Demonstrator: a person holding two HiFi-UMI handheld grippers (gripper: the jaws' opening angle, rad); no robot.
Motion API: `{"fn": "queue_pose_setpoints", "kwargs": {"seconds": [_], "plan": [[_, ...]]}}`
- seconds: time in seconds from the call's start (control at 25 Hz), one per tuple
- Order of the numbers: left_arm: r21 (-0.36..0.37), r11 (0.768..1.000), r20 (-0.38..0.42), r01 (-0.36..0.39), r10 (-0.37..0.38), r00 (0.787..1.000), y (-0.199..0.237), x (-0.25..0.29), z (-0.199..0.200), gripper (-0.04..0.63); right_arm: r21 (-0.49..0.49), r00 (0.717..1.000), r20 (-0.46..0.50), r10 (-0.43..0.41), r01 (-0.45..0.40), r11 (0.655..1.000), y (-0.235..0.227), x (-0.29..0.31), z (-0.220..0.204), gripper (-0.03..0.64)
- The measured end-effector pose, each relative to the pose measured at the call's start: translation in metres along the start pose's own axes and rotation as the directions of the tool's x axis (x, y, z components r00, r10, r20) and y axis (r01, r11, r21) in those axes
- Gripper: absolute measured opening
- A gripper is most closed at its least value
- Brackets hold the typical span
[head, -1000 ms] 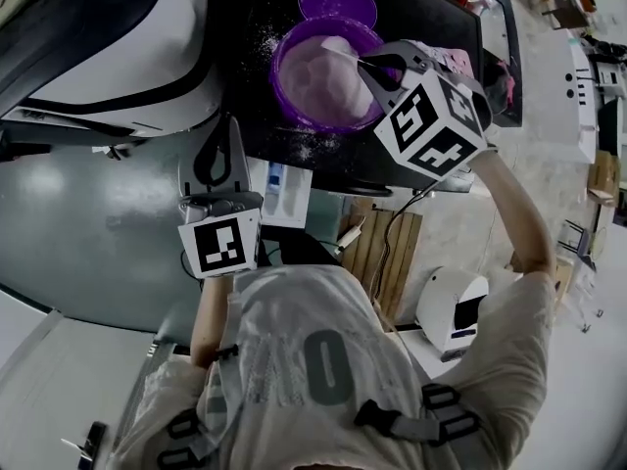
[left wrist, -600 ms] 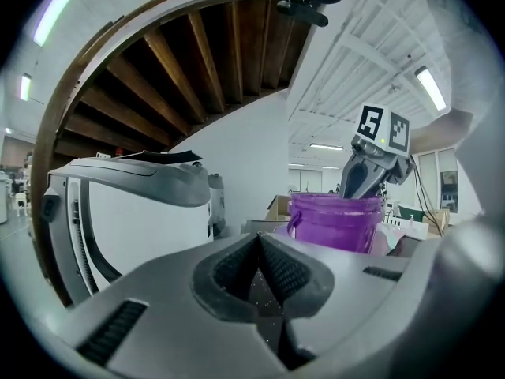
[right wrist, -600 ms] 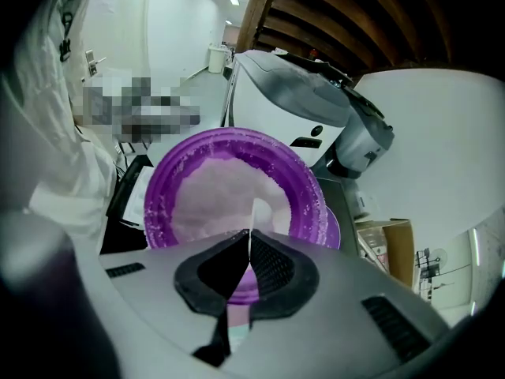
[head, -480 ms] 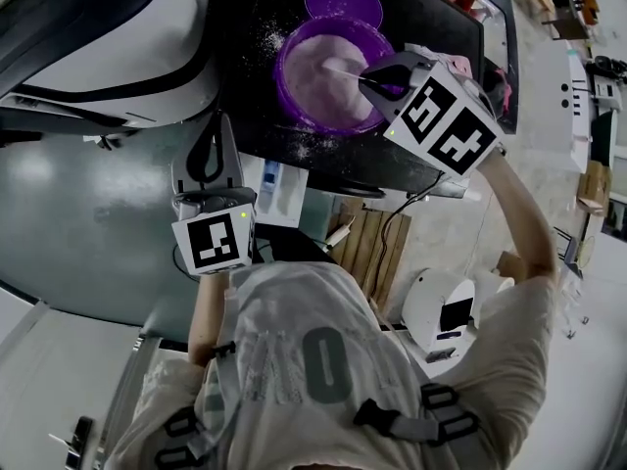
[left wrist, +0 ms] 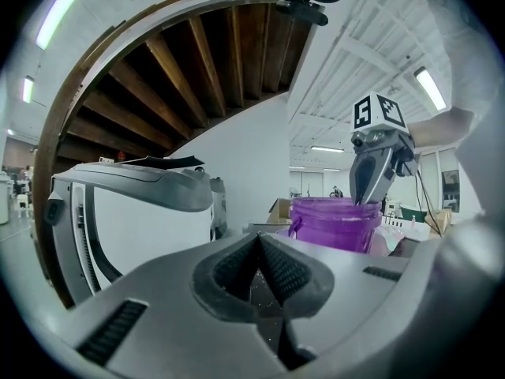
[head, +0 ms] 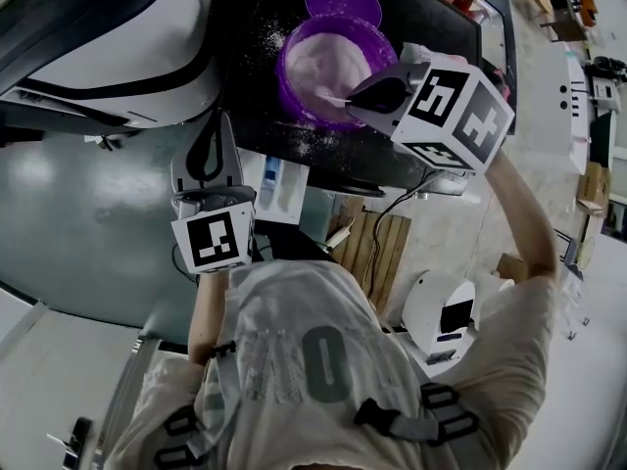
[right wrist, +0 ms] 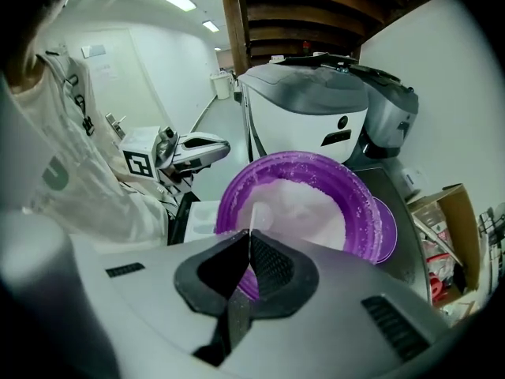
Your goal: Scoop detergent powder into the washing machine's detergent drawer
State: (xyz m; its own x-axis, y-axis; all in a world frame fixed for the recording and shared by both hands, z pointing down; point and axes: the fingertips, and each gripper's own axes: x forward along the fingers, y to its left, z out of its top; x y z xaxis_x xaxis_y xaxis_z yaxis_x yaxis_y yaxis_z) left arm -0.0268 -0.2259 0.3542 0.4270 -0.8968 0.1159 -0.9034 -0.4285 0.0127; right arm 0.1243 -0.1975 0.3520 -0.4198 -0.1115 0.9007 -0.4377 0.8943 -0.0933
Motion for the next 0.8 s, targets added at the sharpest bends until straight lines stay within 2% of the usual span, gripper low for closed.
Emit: {"fn": "queue_pose_setpoints", "kwargs": {"seconds": [0.24,0.4,0.48,0.56,0.72,0.8], "plan": [[-0.001,1.000,0.009,-0.004,0.004,1.000,0.004,-0.006,0.002,0.020,0.138,0.988,0.093,0.125,-0.137,0.981,0.014,-0.010,0.012,0.009],[0.003,1.000,0.014,-0.005,0.005,1.000,0.006,-0.010,0.004,0.020,0.296,0.966,0.208,0.151,-0.209,0.932,0.012,-0.017,0.015,0.009],[0.009,1.000,0.036,-0.001,0.000,0.999,0.007,-0.011,0.008,0.020,0.381,0.948,0.279,0.151,-0.254,0.889,0.009,-0.022,0.016,0.011],[-0.009,1.000,0.043,0.007,-0.007,0.999,0.007,-0.010,0.012,0.020,0.462,0.922,0.361,0.140,-0.307,0.832,0.005,-0.027,0.017,0.011],[-0.067,0.997,0.071,0.023,-0.019,0.997,0.009,-0.011,0.028,0.020,0.569,0.849,0.522,0.085,-0.421,0.706,-0.006,-0.036,0.021,0.011],[-0.070,0.997,0.094,0.030,-0.023,0.995,0.010,-0.012,0.041,0.020,0.594,0.818,0.573,0.048,-0.455,0.663,-0.010,-0.041,0.019,0.011]]}}
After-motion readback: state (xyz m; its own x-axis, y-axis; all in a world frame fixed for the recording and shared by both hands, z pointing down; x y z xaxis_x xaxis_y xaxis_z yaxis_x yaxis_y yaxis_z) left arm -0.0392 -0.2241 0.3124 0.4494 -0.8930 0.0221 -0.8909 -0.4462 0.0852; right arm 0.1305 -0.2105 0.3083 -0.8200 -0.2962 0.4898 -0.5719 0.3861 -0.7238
